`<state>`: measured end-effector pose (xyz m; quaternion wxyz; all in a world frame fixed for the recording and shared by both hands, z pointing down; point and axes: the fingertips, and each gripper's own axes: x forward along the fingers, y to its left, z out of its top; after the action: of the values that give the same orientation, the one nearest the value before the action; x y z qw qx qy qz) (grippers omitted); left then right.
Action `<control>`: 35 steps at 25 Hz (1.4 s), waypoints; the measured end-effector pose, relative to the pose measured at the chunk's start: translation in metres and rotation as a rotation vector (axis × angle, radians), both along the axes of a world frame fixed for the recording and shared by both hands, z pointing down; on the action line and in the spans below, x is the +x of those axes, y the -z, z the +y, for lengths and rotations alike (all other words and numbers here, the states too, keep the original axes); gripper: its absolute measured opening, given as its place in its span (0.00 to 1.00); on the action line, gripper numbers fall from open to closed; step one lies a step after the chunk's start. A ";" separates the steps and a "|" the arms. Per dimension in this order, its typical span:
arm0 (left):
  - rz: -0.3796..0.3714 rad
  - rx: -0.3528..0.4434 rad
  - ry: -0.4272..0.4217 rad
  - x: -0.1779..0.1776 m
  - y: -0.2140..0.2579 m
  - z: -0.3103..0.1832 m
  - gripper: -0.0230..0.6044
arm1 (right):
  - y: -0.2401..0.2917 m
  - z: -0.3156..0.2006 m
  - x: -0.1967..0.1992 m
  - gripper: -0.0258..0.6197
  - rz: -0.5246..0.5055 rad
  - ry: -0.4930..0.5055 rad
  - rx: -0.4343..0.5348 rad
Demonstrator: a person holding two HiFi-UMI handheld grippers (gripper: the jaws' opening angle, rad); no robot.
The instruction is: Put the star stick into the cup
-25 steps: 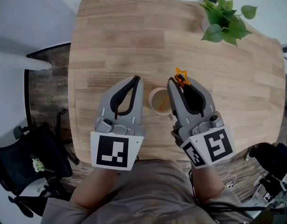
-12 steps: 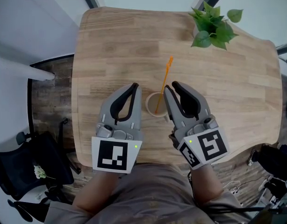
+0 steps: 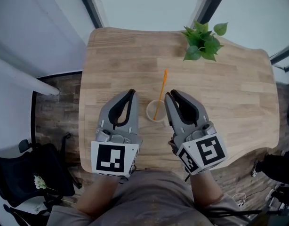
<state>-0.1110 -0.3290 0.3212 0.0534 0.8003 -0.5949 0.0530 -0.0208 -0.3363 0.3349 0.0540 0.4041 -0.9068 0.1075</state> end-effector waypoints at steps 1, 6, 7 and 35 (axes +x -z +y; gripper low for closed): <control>0.000 0.011 0.003 0.000 0.007 0.001 0.04 | 0.007 0.001 0.001 0.14 0.005 -0.007 0.016; -0.007 0.088 0.020 -0.001 0.044 0.006 0.04 | 0.044 0.004 0.014 0.08 0.017 -0.045 0.096; -0.009 0.104 0.025 -0.002 0.051 0.008 0.04 | 0.052 0.005 0.017 0.08 0.015 -0.052 0.111; -0.028 0.245 0.022 0.013 0.119 0.039 0.04 | 0.124 0.035 0.030 0.08 0.000 -0.081 0.282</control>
<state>-0.0976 -0.2901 0.2019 -0.0524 0.7935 -0.6062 -0.0097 0.0092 -0.3016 0.2105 -0.0078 0.4437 -0.8960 -0.0187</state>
